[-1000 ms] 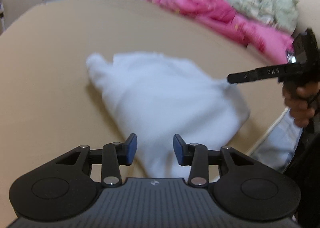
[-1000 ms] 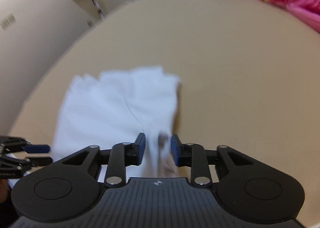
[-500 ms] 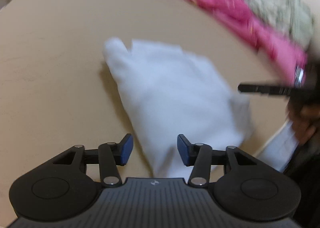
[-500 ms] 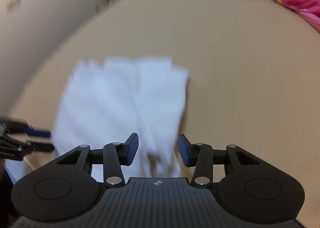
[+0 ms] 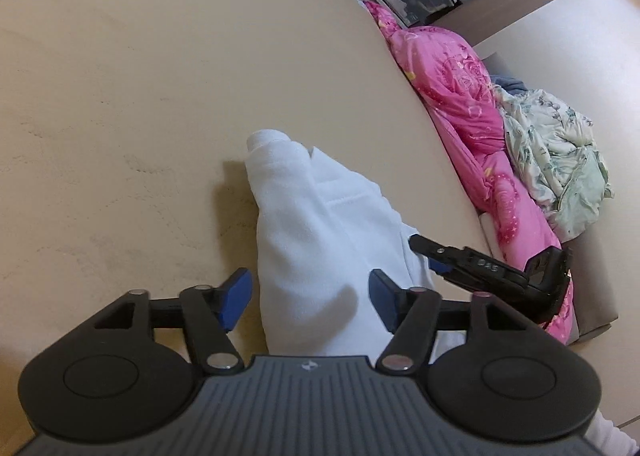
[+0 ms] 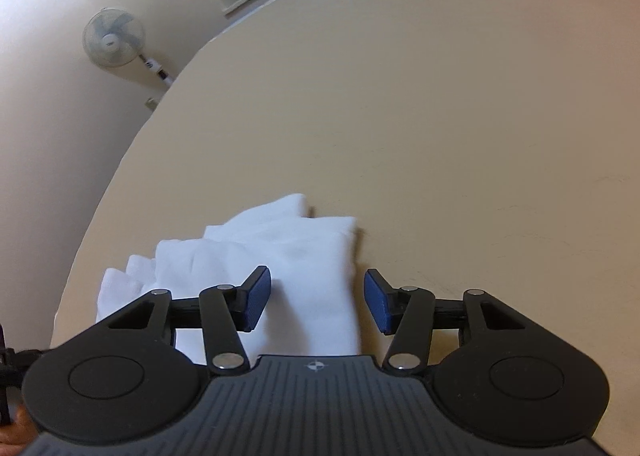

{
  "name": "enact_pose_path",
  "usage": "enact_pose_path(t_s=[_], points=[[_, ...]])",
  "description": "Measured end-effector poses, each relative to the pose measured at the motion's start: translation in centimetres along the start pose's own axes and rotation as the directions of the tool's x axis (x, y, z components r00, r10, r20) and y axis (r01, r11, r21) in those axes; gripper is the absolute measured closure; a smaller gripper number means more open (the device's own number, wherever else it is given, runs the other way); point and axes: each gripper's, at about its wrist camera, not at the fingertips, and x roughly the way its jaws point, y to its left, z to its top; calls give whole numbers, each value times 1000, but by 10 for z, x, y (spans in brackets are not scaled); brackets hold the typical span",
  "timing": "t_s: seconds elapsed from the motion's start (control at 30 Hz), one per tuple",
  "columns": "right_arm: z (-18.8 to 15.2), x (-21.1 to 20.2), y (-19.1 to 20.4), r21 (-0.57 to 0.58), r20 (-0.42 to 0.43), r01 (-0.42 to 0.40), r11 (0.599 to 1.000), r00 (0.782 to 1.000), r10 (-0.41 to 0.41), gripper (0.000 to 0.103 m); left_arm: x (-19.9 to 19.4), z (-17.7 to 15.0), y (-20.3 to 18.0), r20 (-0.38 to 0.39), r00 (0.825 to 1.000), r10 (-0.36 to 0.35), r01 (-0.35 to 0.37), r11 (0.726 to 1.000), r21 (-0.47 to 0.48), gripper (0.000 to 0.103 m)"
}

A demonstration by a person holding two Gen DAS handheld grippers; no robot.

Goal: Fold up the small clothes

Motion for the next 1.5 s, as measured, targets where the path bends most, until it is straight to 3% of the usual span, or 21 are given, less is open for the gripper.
enact_pose_path(t_s=[0.03, 0.13, 0.27, 0.37, 0.43, 0.5, 0.6, 0.67, 0.73, 0.8, 0.87, 0.9, 0.93, 1.03, 1.13, 1.33, 1.4, 1.43, 1.5], points=[[1, 2, 1, -1, 12, 8, 1000, 1000, -8, 99, 5, 0, 2, -10, 1000, 6, -6, 1000, -7, 32], [9, -11, -6, 66, 148, 83, 994, 985, -92, 100, 17, 1, 9, -12, 999, 39, -39, 999, -26, 33], [7, -2, -8, 19, 98, 165, 986, 981, -166, 98, 25, 0, 12, -27, 998, 60, -60, 998, -18, 33], [9, -14, -11, 22, 126, 230, 973, 965, -231, 87, 31, 2, 10, -32, 998, 48, -50, 998, -38, 34], [11, -28, -21, 90, 133, 129, 988, 981, -140, 54, 34, 1, 9, -43, 999, 23, -25, 998, -55, 34], [9, -35, -27, 122, 104, 19, 992, 994, -32, 43, 38, -1, 7, -60, 998, 8, -11, 999, -51, 34], [-3, -30, -26, 60, -39, -29, 998, 999, 32, 37, 51, -9, -1, -93, 996, 19, -19, 1000, 2, 33], [-12, -23, -21, -15, -109, -11, 1000, 994, 10, 37, 56, -12, -7, -74, 997, 34, -32, 999, 34, 32], [-16, -20, -22, -28, -110, 3, 1000, 994, -6, 37, 60, -13, -6, -57, 998, 29, -28, 1000, 12, 33], [-15, -18, -28, 24, -108, -5, 1000, 994, 8, 37, 61, -15, -6, -43, 998, 35, -34, 999, 13, 39], [-15, -16, -29, 33, -93, -2, 999, 996, 5, 40, 60, -18, -12, -28, 998, 59, -57, 996, 70, 56], [-14, -14, -27, 19, -82, -9, 1000, 997, 10, 56, 59, -20, -15, -20, 998, 60, -58, 994, 92, 60], [-18, -10, -21, 11, -77, -35, 999, 996, 36, 78, 56, -20, -18, -11, 998, 59, -58, 993, 107, 65], [-20, -22, 1, -35, -48, -39, 999, 998, 38, 89, 41, -18, -30, 29, 997, 71, -74, 988, 138, 70], [-16, -27, 10, -30, 16, -105, 994, 994, 105, 92, 12, -4, -35, 98, 991, 96, -110, 981, 158, 71], [-2, -21, 71, -73, 144, -200, 977, 967, 209, 93, -59, 32, -26, 243, 966, 92, -149, 963, 225, 70], [3, -18, 90, -86, 160, -226, 970, 958, 238, 93, -80, 42, -10, 274, 956, 104, -162, 967, 198, 65], [5, -11, 102, -97, 162, -229, 969, 957, 242, 93, -89, 46, 1, 289, 949, 126, -183, 967, 179, 56], [7, 11, 124, -114, 143, -181, 977, 970, 196, 87, -100, 52, 20, 332, 916, 224, -276, 954, 118, 46]])
